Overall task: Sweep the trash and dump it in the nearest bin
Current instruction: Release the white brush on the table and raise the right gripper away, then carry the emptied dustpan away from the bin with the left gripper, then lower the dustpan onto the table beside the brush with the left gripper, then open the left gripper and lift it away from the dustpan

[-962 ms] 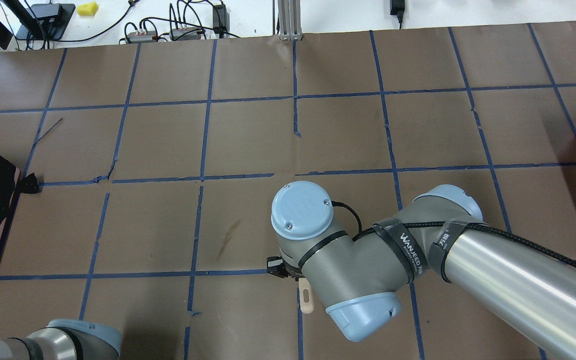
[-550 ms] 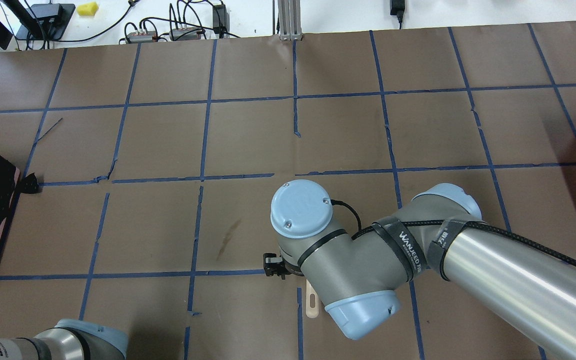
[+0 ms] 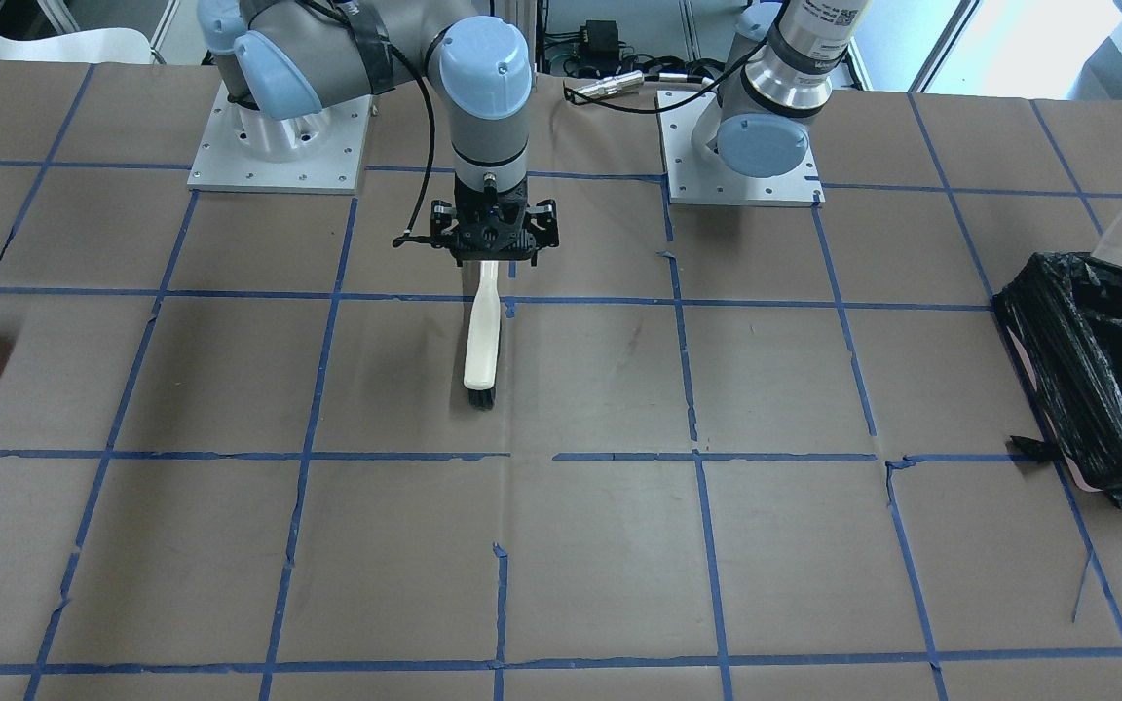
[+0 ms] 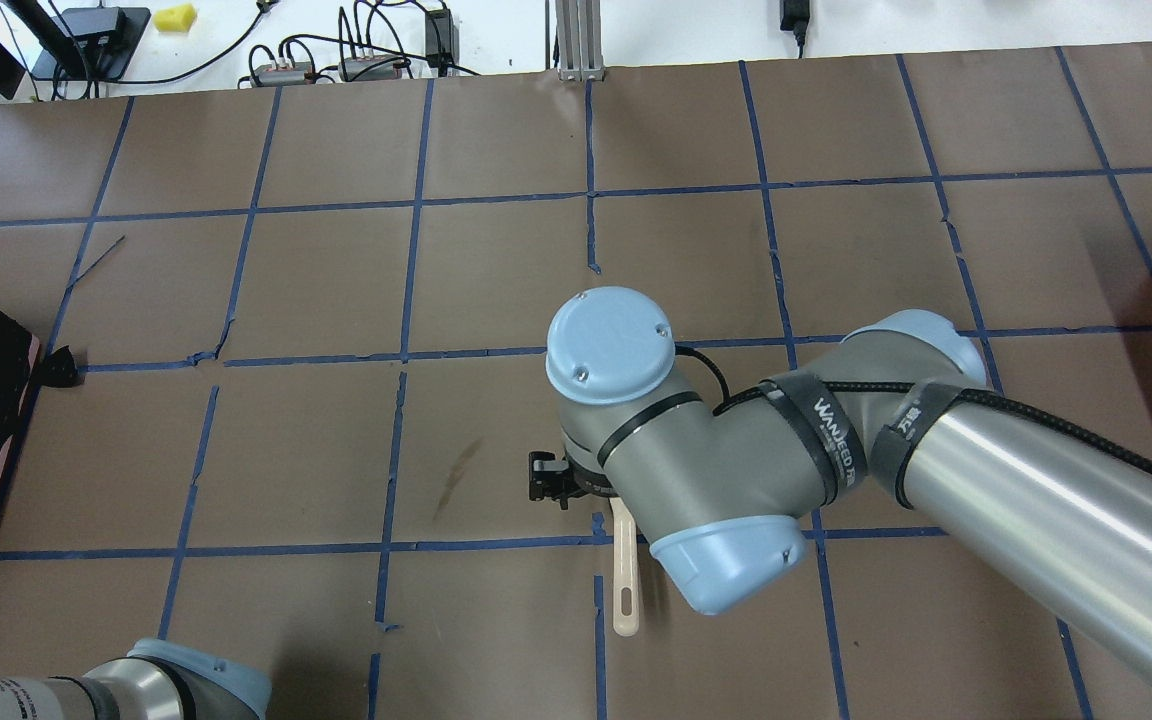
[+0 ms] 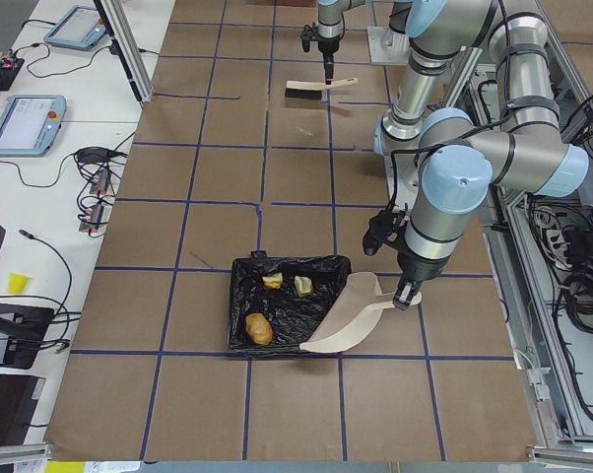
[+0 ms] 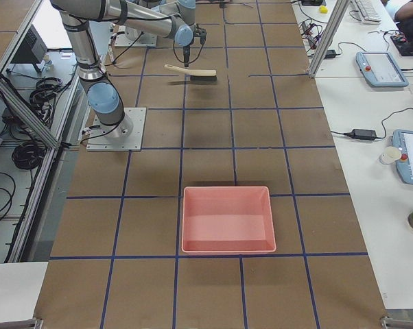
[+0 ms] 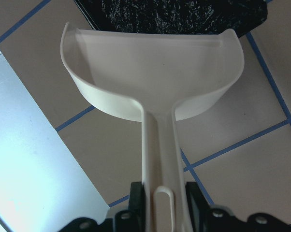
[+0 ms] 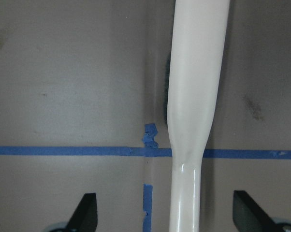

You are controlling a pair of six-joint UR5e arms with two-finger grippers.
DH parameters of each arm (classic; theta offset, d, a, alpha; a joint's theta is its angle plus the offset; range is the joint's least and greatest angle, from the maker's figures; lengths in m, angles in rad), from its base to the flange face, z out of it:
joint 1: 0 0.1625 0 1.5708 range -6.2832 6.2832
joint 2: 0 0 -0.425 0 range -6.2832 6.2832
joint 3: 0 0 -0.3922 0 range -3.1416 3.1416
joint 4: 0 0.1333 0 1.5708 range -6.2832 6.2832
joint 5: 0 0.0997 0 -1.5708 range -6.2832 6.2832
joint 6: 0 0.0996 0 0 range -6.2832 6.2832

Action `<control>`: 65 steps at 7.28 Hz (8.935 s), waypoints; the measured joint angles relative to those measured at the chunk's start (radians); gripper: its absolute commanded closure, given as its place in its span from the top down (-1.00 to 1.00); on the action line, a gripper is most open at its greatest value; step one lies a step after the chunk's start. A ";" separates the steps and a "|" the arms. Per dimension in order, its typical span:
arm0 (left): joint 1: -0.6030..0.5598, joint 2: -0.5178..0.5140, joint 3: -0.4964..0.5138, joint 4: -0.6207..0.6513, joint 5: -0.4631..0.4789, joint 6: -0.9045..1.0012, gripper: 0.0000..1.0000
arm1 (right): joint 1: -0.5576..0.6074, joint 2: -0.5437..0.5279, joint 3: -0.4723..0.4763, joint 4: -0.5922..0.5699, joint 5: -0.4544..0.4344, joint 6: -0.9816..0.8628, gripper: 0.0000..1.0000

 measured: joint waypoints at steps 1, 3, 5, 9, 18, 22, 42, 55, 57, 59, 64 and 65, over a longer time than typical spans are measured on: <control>-0.020 0.006 0.000 0.025 0.034 0.004 -0.94 | -0.034 -0.005 -0.031 0.032 -0.001 -0.020 1.00; -0.040 0.023 0.001 0.056 0.069 0.008 -0.94 | -0.114 -0.017 -0.053 0.057 -0.034 -0.036 1.00; -0.054 0.047 0.001 0.059 0.060 0.011 -0.94 | -0.202 -0.030 -0.081 0.084 -0.057 -0.057 1.00; -0.159 0.116 -0.011 0.045 0.042 0.004 -0.94 | -0.391 -0.042 -0.248 0.205 -0.126 -0.246 1.00; -0.565 0.140 -0.116 -0.021 -0.057 -0.237 -0.94 | -0.526 -0.047 -0.407 0.389 -0.123 -0.425 1.00; -0.732 0.065 -0.243 -0.005 -0.202 -0.279 -0.94 | -0.528 -0.047 -0.405 0.393 -0.122 -0.439 1.00; -1.585 -0.229 -0.276 0.629 -0.158 -1.892 -0.93 | -0.530 -0.047 -0.398 0.398 -0.125 -0.437 1.00; -1.732 -0.209 -0.401 0.669 -0.104 -2.043 1.00 | -0.543 -0.062 -0.390 0.411 -0.059 -0.478 1.00; -1.703 -0.201 -0.392 0.664 -0.106 -2.041 1.00 | -0.583 -0.062 -0.380 0.411 -0.067 -0.520 1.00; -1.596 -0.147 -0.383 0.610 -0.124 -2.024 1.00 | -0.593 -0.066 -0.369 0.410 -0.059 -0.539 1.00; -1.321 0.063 -0.184 -0.034 -0.135 -1.800 1.00 | -0.569 -0.092 -0.367 0.409 0.062 -0.531 1.00; -1.313 0.074 -0.098 -0.162 -0.108 -1.792 1.00 | -0.557 -0.092 -0.368 0.409 0.066 -0.512 1.00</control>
